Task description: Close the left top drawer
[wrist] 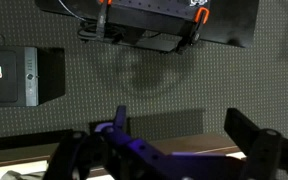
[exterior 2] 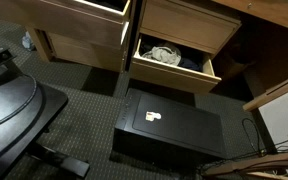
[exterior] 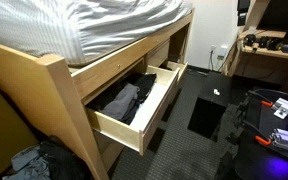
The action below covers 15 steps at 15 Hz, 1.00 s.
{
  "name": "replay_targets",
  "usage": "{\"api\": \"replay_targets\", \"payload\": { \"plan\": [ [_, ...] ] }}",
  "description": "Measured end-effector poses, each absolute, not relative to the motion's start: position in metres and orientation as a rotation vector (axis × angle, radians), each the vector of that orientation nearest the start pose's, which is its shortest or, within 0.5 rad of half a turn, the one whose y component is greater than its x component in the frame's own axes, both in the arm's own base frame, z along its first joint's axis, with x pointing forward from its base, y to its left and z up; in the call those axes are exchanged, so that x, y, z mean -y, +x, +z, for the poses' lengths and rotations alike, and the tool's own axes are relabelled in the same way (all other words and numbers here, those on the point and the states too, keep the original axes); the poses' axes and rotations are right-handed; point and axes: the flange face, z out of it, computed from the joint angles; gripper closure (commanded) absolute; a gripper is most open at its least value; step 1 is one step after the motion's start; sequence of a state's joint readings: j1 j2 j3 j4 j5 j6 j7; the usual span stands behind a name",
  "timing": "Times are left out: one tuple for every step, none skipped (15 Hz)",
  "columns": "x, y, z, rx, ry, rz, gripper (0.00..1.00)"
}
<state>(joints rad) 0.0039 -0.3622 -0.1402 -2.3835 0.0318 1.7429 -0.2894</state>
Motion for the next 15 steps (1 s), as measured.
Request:
{"api": "replay_targets", "payload": {
  "plan": [
    [0.053,0.399,0.437,0.237,-2.971,0.389,0.00],
    [0.053,0.399,0.437,0.237,-2.971,0.389,0.00],
    [0.052,0.400,0.434,0.229,-2.973,0.400,0.00],
    [0.049,0.404,0.425,0.180,-2.982,0.432,0.00],
    [0.046,0.411,0.407,0.117,-2.995,0.475,0.00],
    [0.044,0.421,0.385,0.050,-3.012,0.511,0.00],
    [0.044,0.431,0.361,-0.022,-3.033,0.539,0.00],
    [0.046,0.440,0.336,-0.097,-3.053,0.562,0.00],
    [0.050,0.449,0.311,-0.172,-3.070,0.585,0.00],
    [0.054,0.456,0.288,-0.233,-3.070,0.623,0.00],
    [0.061,0.464,0.266,-0.277,-3.062,0.666,0.00],
    [0.065,0.469,0.252,-0.287,-3.056,0.700,0.00],
    [0.065,0.469,0.247,-0.287,-3.054,0.715,0.00],
    [0.065,0.470,0.249,-0.285,-3.055,0.708,0.00],
    [0.062,0.470,0.255,-0.278,-3.059,0.692,0.00]
  ]
}}
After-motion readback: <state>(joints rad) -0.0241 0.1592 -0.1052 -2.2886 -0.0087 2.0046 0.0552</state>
